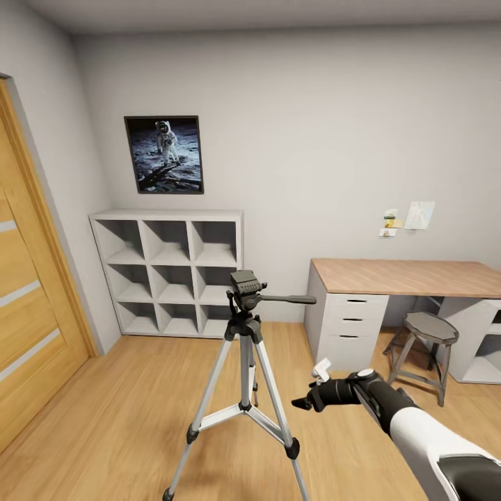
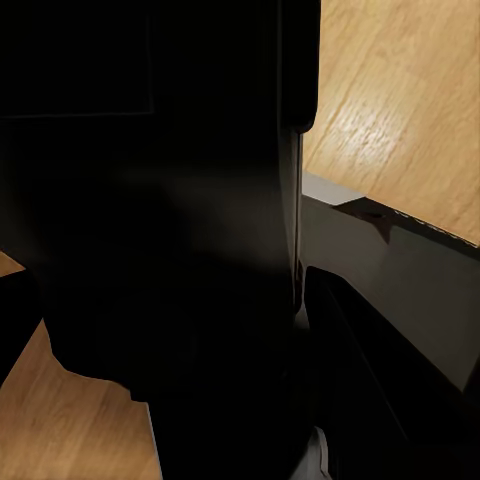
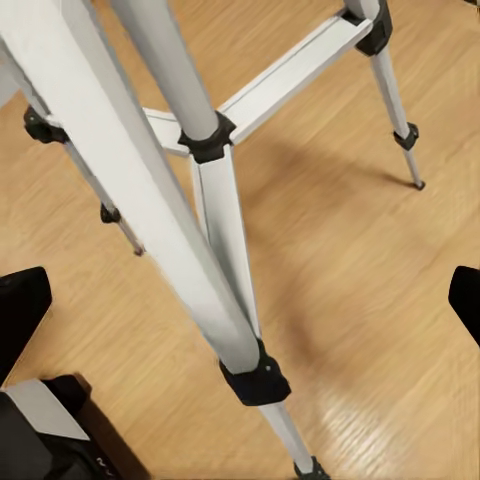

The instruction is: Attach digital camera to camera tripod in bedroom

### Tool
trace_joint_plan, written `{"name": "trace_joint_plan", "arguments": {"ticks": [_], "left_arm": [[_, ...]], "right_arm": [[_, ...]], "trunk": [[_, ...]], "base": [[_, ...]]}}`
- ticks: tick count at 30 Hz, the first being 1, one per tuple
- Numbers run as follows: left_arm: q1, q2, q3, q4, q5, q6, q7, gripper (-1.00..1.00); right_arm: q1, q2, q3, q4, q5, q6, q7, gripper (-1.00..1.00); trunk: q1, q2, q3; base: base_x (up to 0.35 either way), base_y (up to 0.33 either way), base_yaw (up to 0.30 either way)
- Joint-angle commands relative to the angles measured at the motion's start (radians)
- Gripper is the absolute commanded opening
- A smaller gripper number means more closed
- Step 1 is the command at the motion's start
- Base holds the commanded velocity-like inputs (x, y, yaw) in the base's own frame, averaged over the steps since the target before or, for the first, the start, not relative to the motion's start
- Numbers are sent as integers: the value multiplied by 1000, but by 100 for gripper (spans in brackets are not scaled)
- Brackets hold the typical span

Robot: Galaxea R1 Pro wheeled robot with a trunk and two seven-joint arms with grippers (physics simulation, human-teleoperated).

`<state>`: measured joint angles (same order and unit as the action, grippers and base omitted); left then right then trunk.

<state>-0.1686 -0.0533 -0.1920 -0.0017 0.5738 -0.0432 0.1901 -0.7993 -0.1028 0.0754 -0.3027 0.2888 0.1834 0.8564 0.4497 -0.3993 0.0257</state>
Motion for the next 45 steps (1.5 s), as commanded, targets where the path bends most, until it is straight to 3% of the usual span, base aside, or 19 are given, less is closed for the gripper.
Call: {"name": "trace_joint_plan", "arguments": {"ticks": [1,6,26,34,45], "left_arm": [[0,0,-9,0,8,-2,2,-100],[0,0,-9,0,8,-2,2,-100],[0,0,-9,0,8,-2,2,-100],[0,0,-9,0,8,-2,2,-100],[0,0,-9,0,8,-1,2,-100]], "right_arm": [[0,2,6,3,-3,6,5,100],[0,25,6,19,-1,2,14,100],[0,41,7,35,-2,0,29,100],[0,81,7,61,8,-1,34,100],[0,110,7,86,24,-14,32,100]], "trunk": [[0,-1,0],[0,-1,0],[0,-1,0],[0,-1,0],[0,-1,0]], "base": [[0,0,0],[0,0,0],[0,0,0],[0,0,0],[0,0,0]]}}
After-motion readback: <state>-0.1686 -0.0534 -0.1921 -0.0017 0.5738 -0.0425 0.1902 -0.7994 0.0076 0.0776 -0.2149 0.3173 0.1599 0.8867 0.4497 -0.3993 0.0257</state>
